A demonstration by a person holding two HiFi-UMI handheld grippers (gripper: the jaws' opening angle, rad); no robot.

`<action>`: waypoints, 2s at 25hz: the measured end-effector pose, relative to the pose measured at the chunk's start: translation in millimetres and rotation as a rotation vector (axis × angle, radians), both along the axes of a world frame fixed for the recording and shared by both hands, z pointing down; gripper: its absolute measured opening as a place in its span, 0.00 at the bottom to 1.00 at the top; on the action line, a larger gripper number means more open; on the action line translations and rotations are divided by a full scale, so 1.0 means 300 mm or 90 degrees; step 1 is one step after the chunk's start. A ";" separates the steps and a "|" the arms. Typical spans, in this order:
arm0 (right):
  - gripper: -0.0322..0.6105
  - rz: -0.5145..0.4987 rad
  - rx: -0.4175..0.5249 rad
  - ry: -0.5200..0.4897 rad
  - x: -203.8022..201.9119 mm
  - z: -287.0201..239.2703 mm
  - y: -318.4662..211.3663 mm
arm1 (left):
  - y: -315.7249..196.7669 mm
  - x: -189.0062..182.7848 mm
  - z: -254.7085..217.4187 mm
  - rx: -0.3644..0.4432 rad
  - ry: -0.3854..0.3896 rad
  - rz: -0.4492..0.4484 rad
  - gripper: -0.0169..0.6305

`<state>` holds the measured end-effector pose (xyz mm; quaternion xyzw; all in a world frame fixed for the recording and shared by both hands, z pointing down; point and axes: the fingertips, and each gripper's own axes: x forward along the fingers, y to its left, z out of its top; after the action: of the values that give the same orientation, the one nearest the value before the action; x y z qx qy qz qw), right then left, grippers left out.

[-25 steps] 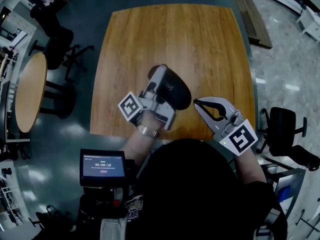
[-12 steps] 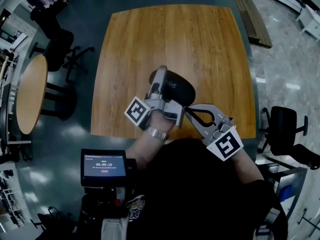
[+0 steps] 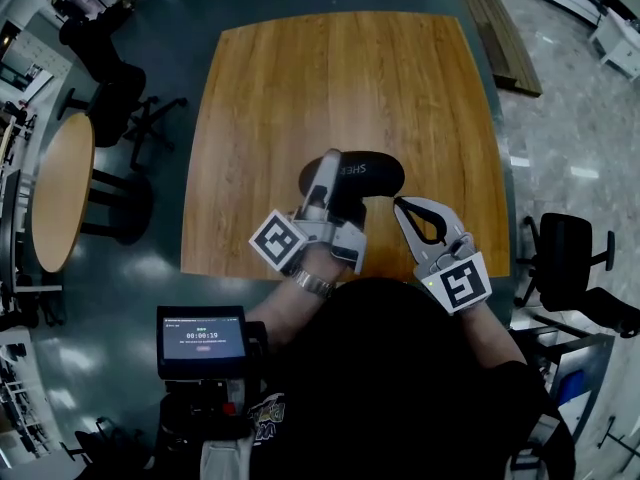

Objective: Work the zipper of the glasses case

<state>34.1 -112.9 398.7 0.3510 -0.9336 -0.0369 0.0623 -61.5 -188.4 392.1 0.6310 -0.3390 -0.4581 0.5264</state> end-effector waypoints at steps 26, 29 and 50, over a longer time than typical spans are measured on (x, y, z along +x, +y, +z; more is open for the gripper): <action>0.59 -0.160 0.072 0.159 -0.055 0.030 0.019 | 0.107 0.134 0.027 0.098 -0.101 0.214 0.42; 0.61 -0.195 0.056 0.189 -0.081 0.073 0.037 | 0.151 0.169 0.059 0.097 -0.119 0.260 0.42; 0.57 -0.204 -0.125 0.141 0.022 0.423 -0.119 | 0.278 -0.107 0.290 0.015 -0.284 0.194 0.07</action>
<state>40.7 -148.7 525.7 0.1844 -0.9640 0.0063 0.1915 -93.7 -105.0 479.3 0.7660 -0.3426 -0.2272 0.4942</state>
